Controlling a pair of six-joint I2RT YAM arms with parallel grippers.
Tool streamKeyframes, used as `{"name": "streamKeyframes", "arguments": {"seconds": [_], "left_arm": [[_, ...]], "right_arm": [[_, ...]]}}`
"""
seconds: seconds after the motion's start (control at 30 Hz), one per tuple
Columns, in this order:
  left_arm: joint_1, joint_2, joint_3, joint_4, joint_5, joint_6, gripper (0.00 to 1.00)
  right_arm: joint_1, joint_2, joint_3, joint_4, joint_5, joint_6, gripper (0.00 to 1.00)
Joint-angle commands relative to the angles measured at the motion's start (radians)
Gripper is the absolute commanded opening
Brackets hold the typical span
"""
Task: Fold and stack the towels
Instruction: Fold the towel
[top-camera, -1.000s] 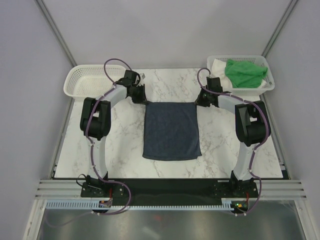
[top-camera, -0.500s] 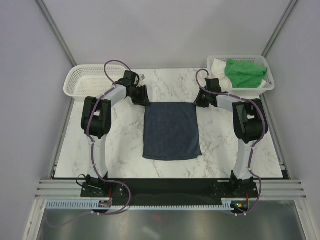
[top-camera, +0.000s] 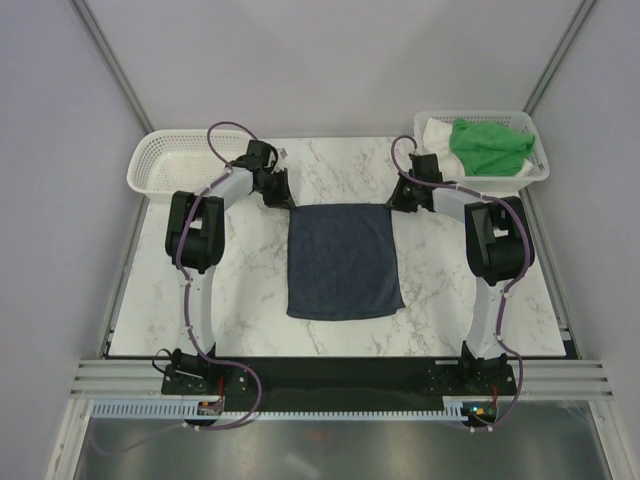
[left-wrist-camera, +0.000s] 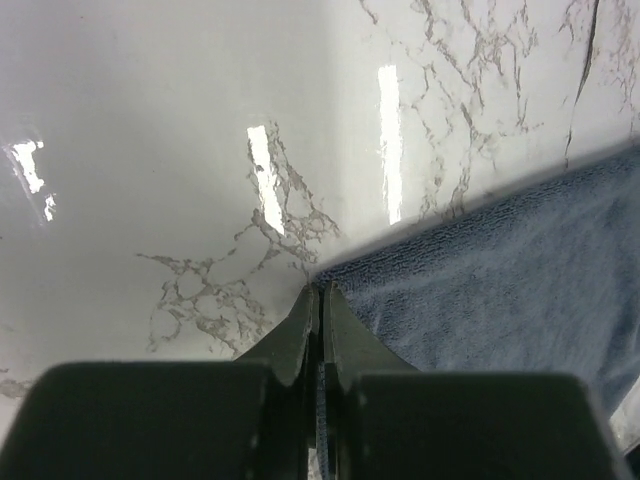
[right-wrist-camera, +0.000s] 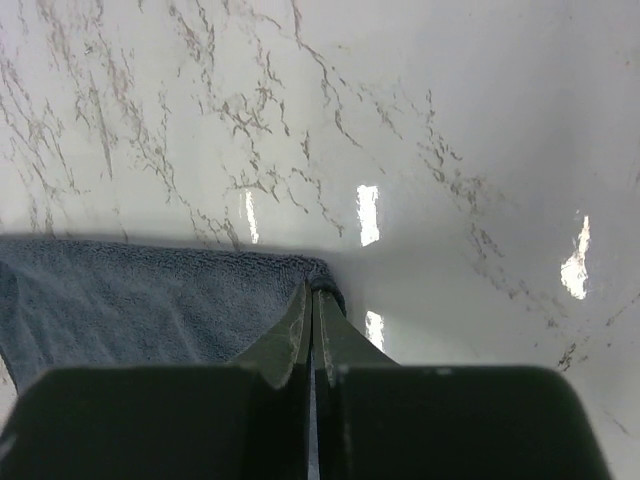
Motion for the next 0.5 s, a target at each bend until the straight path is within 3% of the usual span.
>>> {"name": "streamKeyframes", "arguments": {"seconds": [0.0, 0.1, 0.33, 0.47], "left_arm": [[0.002, -0.005, 0.033, -0.019, 0.026, -0.001, 0.02], [0.002, -0.049, 0.034, -0.024, 0.041, -0.004, 0.02], [0.003, -0.348, 0.073, -0.03, 0.033, 0.002, 0.02], [0.003, -0.509, 0.093, -0.022, 0.099, 0.017, 0.02]], "right_arm": [[-0.003, 0.01, 0.059, 0.01, 0.008, -0.022, 0.0], [-0.003, -0.054, 0.067, 0.002, 0.01, -0.031, 0.0], [-0.003, -0.4, 0.095, -0.045, 0.066, -0.041, 0.0], [-0.005, -0.559, 0.06, -0.019, 0.108, -0.047, 0.0]]}}
